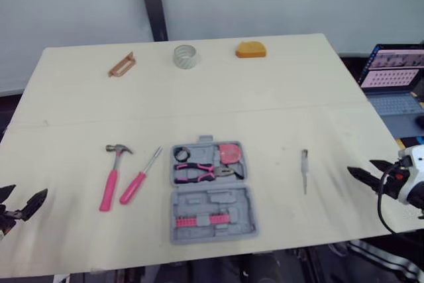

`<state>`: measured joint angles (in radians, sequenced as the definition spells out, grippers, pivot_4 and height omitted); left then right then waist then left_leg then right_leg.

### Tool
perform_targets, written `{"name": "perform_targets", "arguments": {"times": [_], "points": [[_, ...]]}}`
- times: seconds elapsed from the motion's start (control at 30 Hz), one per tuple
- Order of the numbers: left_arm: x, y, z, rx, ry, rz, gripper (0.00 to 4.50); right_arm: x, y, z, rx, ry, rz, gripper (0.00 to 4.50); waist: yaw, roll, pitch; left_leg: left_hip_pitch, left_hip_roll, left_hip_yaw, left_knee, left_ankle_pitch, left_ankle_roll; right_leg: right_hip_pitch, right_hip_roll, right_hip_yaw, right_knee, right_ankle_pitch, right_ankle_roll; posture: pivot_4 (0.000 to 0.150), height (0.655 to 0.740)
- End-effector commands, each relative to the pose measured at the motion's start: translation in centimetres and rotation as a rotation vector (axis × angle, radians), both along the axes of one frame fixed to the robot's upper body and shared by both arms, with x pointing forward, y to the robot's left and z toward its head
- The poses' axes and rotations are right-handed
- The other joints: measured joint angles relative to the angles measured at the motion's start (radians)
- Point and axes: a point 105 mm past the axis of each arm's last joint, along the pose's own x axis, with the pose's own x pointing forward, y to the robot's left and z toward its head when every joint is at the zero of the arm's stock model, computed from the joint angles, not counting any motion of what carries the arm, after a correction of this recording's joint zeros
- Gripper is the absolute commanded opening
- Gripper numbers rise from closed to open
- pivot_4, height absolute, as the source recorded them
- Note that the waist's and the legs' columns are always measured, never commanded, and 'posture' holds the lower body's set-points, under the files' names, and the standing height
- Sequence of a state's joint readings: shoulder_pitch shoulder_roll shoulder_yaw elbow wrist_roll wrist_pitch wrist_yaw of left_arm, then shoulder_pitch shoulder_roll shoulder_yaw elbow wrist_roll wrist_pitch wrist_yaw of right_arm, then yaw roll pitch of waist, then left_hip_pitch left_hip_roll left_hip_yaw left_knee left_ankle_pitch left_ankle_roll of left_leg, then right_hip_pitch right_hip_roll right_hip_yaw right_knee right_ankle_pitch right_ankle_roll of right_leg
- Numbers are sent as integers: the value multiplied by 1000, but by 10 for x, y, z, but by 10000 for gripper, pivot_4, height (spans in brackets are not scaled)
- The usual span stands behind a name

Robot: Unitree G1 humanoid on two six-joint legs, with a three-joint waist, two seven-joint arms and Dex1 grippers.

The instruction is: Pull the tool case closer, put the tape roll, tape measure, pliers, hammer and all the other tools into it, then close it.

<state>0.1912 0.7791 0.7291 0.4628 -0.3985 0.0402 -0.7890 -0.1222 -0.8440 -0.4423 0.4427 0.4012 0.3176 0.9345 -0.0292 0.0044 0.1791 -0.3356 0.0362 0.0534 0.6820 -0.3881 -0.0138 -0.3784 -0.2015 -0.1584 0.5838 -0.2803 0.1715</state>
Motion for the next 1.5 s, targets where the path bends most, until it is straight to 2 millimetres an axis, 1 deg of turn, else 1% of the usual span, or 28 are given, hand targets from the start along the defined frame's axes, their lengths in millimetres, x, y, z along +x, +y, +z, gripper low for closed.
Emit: {"name": "perform_targets", "arguments": {"times": [0.03, 0.1, 0.27, 0.3, 0.33, 0.37, 0.4, 0.43, 0.47, 0.53, 0.6, 1.0, 1.07, 1.1, 1.13, 1.17, 1.23, 1.3, 1.5], "points": [[3, 0, 8, 12, -40, -4, 45000, 2, -11, 19, -12, -91, -44, 44256, 0, 0, 0, 0, 0, 0, 0, 0, 0, 0, 0, 0, 0, 0, 0, 1500, 7400], [4, -1, 8, 9, -42, -14, 45000, 3, -11, 19, -3, -90, -48, 44256, 0, 0, 0, 0, 0, 0, 0, 0, 0, 0, 0, 0, 0, 0, 0, 1500, 7400], [7, -3, 9, 4, -50, -26, 45000, 4, -5, 20, 16, -93, -18, 44256, 1, 0, 1, 0, 0, 0, 0, 0, 0, 0, 0, 0, 0, 0, 0, 1500, 7400], [8, -4, 9, 4, -49, -29, 45000, 4, -4, 19, 16, -94, -16, 44256, -2, 1, 1, -3, -1, -2, -1, 0, 0, 4, -2, -2, -1, 0, 0, 1500, 7400], [9, -5, 8, 4, -50, -31, 45000, 4, -3, 19, 16, -93, -16, 44256, -9, 3, 2, -5, -5, -13, -4, 2, 2, 13, -6, -12, -3, 0, 1, 1500, 7400], [10, -6, 8, 1, -51, -36, 45000, 5, -2, 19, 15, -92, -12, 44256, -15, 2, 2, -4, -10, -26, -6, 4, 4, 24, -13, -28, -6, -1, 3, 1500, 7400], [11, -7, 9, -1, -53, -39, 45000, 5, -1, 19, 18, -91, -13, 44256, -15, 2, 2, -3, -15, -35, -9, 8, 5, 29, -18, -36, -7, -1, 5, 1500, 7400], [12, -8, 9, -2, -55, -42, 45000, 5, -1, 18, 20, -91, -13, 44256, -16, 3, 2, -3, -18, -39, -11, 9, 5, 31, -21, -39, -8, -1, 5, 1500, 7400], [12, -8, 10, -2, -56, -45, 45000, 5, 0, 19, 20, -90, -12, 44256, -11, 2, 2, 1, -19, -41, -10, 10, 5, 31, -21, -39, -8, 0, 6, 1500, 7400], [14, -9, 10, 0, -56, -48, 45000, 5, 1, 19, 19, -90, -11, 44256, 2, 2, 2, -1, -17, -37, -9, 10, 4, 24, -18, -34, -8, 0, 6, 1500, 7400], [15, -10, 10, 0, -56, -53, 45000, 6, 2, 19, 21, -89, -6, 44256, 7, 2, 2, -2, -16, -33, -9, 11, 3, 22, -17, -31, -8, 0, 6, 1500, 7400], [19, -16, 13, 1, -62, -65, 45000, 8, 11, 19, 11, -83, 24, 44256, 0, 2, 2, 0, -14, -22, -10, 10, 3, 16, -14, -22, -8, 0, 6, 1500, 7400], [20, -17, 13, 1, -64, -68, 45000, 9, 12, 18, 3, -80, 25, 44256, -6, 2, 3, 0, -14, -23, -13, 11, 3, 19, -15, -23, -9, 0, 6, 1500, 7400], [20, -18, 14, 1, -65, -69, 45000, 9, 11, 18, 4, -77, 15, 44256, -9, 3, 3, -2, -19, -33, -18, 13, 5, 29, -20, -33, -12, 0, 6, 1500, 7400], [20, -18, 14, 1, -66, -69, 45000, 9, 11, 18, 6, -76, 10, 44256, -7, 3, 3, -1, -20, -40, -18, 14, 5, 33, -23, -39, -13, 0, 7, 1500, 7400], [20, -18, 15, 2, -66, -70, 45000, 9, 11, 17, 7, -73, 9, 44256, -5, 3, 3, 1, -20, -42, -17, 14, 4, 33, -22, -41, -12, 0, 7, 1500, 7400], [20, -19, 15, 2, -67, -71, 45000, 8, 12, 17, 7, -66, 11, 44256, 4, 2, 3, -1, -19, -38, -15, 14, 3, 26, -19, -35, -11, 0, 7, 1500, 7400], [21, -19, 16, 3, -68, -73, 45000, 8, 12, 15, 3, -63, 10, 44256, 9, 2, 3, -1, -18, -36, -15, 14, 3, 22, -18, -32, -10, 0, 7, 1500, 7400], [24, -22, 18, 6, -71, -83, 45000, 7, 16, 14, 5, -60, 15, 44256, 4, 2, 3, 0, -18, -28, -15, 14, 3, 20, -17, -25, -10, 0, 7, 1500, 7400]]}}
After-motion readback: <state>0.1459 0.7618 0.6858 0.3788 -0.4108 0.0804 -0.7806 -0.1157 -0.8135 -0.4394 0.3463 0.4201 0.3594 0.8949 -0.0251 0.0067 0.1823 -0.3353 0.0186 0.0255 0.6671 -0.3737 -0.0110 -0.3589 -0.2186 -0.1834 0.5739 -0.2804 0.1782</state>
